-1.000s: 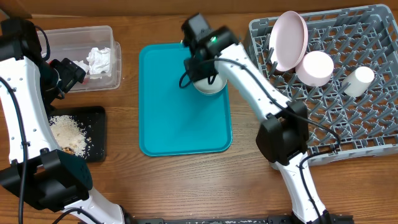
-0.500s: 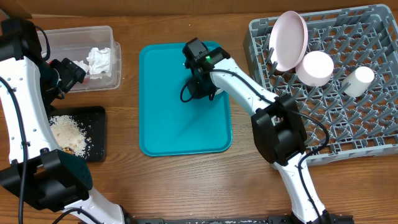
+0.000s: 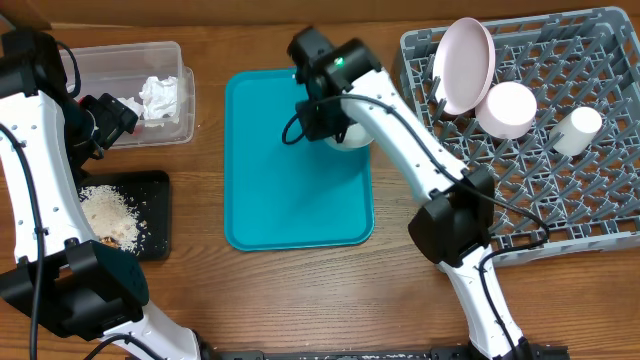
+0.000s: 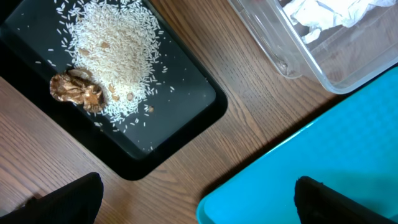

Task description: Sort waste into correct bins and load items into the dishwasher

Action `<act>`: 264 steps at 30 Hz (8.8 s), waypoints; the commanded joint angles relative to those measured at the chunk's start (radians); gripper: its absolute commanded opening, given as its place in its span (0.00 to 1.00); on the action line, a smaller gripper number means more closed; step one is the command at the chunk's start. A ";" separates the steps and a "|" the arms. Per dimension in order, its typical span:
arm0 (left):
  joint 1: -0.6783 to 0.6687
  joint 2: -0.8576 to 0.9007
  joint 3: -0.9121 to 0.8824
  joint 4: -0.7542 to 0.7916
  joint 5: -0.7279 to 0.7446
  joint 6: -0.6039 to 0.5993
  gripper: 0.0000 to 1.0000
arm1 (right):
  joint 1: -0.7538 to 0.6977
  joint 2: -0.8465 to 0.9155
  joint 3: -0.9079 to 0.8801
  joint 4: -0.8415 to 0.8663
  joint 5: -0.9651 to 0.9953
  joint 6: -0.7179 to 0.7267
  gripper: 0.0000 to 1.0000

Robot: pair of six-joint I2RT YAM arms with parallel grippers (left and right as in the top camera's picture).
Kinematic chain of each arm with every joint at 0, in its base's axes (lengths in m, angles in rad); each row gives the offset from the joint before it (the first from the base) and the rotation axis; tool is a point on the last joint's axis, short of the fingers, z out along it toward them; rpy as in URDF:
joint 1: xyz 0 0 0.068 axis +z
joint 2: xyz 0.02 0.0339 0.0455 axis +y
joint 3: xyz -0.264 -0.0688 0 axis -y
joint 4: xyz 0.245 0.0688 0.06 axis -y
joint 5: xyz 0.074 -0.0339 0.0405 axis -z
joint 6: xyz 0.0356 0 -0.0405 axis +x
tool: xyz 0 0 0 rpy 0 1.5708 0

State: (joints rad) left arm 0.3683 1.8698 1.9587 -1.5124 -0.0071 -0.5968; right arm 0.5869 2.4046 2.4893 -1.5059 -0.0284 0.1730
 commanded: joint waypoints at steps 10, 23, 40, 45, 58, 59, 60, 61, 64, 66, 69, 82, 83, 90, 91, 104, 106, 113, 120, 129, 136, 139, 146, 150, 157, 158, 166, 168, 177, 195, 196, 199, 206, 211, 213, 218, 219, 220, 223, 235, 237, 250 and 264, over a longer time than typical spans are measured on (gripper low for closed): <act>-0.002 0.008 0.008 0.000 0.003 -0.010 1.00 | -0.311 -0.167 0.225 -0.188 -0.043 0.063 0.04; -0.002 0.008 0.008 0.000 0.004 -0.010 1.00 | -0.780 -0.399 0.030 -0.188 -0.520 -0.042 0.04; -0.002 0.008 0.008 0.000 0.003 -0.010 1.00 | -0.939 -0.509 -0.701 -0.006 -1.077 -0.460 0.04; -0.002 0.008 0.008 0.000 0.004 -0.010 1.00 | -0.995 -0.509 -0.837 0.055 -1.118 -0.478 0.04; -0.002 0.008 0.008 0.000 0.003 -0.010 1.00 | -1.146 -0.508 -0.998 0.158 -1.118 -0.484 0.04; -0.002 0.008 0.008 0.000 0.004 -0.010 1.00 | -1.155 -0.508 -0.998 0.154 -1.115 -0.484 0.04; -0.002 0.008 0.008 0.000 0.004 -0.010 1.00 | -1.163 -0.508 -0.998 0.149 -1.107 -0.484 0.04; -0.002 0.008 0.008 0.000 0.003 -0.010 1.00 | -1.170 -0.508 -0.998 0.141 -1.101 -0.484 0.04; -0.002 0.008 0.008 0.000 0.004 -0.010 1.00 | -1.183 -0.508 -0.998 0.131 -1.079 -0.483 0.08; -0.002 0.008 0.008 0.000 0.004 -0.010 1.00 | -1.183 -0.508 -0.998 0.128 -1.075 -0.484 0.15; -0.002 0.008 0.008 0.000 0.003 -0.010 1.00 | -1.183 -0.508 -0.998 0.132 -1.073 -0.483 0.31; -0.002 0.008 0.008 0.000 0.004 -0.010 1.00 | -1.246 -0.509 -0.924 0.221 -0.803 -0.239 0.40; -0.002 0.008 0.008 0.000 0.004 -0.010 1.00 | -1.252 -0.509 -0.923 0.217 -0.798 -0.230 0.40; -0.002 0.008 0.008 0.000 0.004 -0.010 1.00 | -1.237 -0.542 -0.923 0.205 -0.802 -0.254 0.40; -0.002 0.008 0.008 0.000 0.004 -0.010 1.00 | -1.230 -0.561 -0.923 0.212 -0.802 -0.256 0.40; -0.002 0.008 0.008 0.000 0.004 -0.010 1.00 | -0.900 -0.787 -0.925 0.298 -0.389 -0.134 0.33; -0.002 0.008 0.008 0.000 0.004 -0.010 1.00 | -0.803 -0.777 -0.937 0.323 -0.248 -0.075 0.34; -0.002 0.008 0.008 0.000 0.003 -0.010 1.00 | -0.551 -0.756 -0.991 0.385 0.083 0.071 0.45; -0.002 0.008 0.008 0.000 0.003 -0.010 1.00 | -0.492 -0.753 -1.078 0.438 0.148 0.094 0.45; -0.002 0.008 0.008 0.000 0.004 -0.010 1.00 | -0.492 -0.752 -1.170 0.519 0.148 0.093 0.35; -0.002 0.008 0.008 0.000 0.003 -0.010 1.00 | -0.492 -0.753 -1.136 0.507 0.148 0.094 0.13; -0.002 0.008 0.008 0.000 0.004 -0.010 1.00 | -0.492 -0.753 -1.085 0.470 0.147 0.094 0.04; -0.002 0.008 0.008 0.000 0.004 -0.010 1.00 | -0.544 -0.756 -1.015 0.422 0.088 0.093 0.04; -0.002 0.008 0.008 0.000 0.004 -0.010 1.00 | -0.650 -0.757 -1.015 0.420 -0.082 0.082 0.04; -0.002 0.008 0.008 0.000 0.004 -0.010 1.00 | -0.978 -0.756 -1.016 0.448 -0.830 -0.178 0.04; -0.002 0.008 0.008 0.000 0.003 -0.010 1.00 | -1.037 -0.756 -1.018 0.438 -0.973 -0.238 0.04; -0.002 0.008 0.008 0.000 0.004 -0.010 1.00 | -1.172 -0.755 -1.121 0.383 -1.298 -0.413 0.04; -0.002 0.008 0.008 0.000 0.003 -0.010 1.00 | -1.164 -0.754 -1.176 0.422 -1.302 -0.412 0.04; -0.002 0.008 0.008 0.000 0.004 -0.010 1.00 | -1.189 -0.753 -1.318 0.641 -1.295 -0.273 0.04; -0.002 0.008 0.008 0.000 0.004 -0.010 1.00 | -1.196 -0.752 -1.332 0.689 -1.139 -0.173 0.04; -0.002 0.008 0.008 0.000 0.004 -0.010 1.00 | -1.196 -0.751 -1.332 0.691 -1.131 -0.167 0.04; -0.002 0.008 0.008 0.000 0.004 -0.010 1.00 | -1.196 -0.743 -1.332 0.697 -1.104 -0.167 0.04; -0.002 0.008 0.008 0.000 0.004 -0.010 1.00 | -1.203 -0.739 -1.331 0.698 -1.013 -0.119 0.08; -0.002 0.008 0.008 0.000 0.004 -0.010 1.00 | -1.205 -0.740 -1.323 0.687 -0.905 -0.110 0.11; -0.002 0.008 0.008 0.000 0.003 -0.010 1.00 | -1.205 -0.740 -1.306 0.673 -0.821 -0.077 0.11; -0.002 0.008 0.008 0.000 0.004 -0.010 1.00 | -1.205 -0.740 -1.249 0.594 -0.653 -0.066 0.16; -0.002 0.008 0.008 0.000 0.004 -0.010 1.00 | -1.205 -0.740 -1.239 0.580 -0.604 -0.059 0.16; -0.002 0.008 0.008 0.000 0.004 -0.010 1.00 | -1.205 -0.740 -1.230 0.568 -0.544 -0.034 0.16; -0.002 0.008 0.008 0.000 0.003 -0.010 1.00 | -1.205 -0.740 -1.213 0.536 -0.409 0.035 0.18; -0.002 0.008 0.008 0.000 0.004 -0.010 1.00 | -1.205 -0.740 -1.157 0.416 -0.133 0.234 0.25; -0.002 0.008 0.008 0.000 0.003 -0.010 1.00 | -1.205 -0.746 -1.120 0.377 -0.129 0.247 0.25; -0.002 0.008 0.008 0.000 0.004 -0.010 1.00 | -1.059 -0.838 -1.067 0.366 -0.225 0.133 0.25; -0.002 0.008 0.008 0.000 0.004 -0.010 1.00 | -0.912 -0.830 -1.170 0.461 -0.103 0.138 0.05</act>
State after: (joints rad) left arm 0.3683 1.8698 1.9587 -1.5120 -0.0071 -0.5968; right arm -0.3271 1.5864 1.3540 -1.0607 -0.1562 0.3130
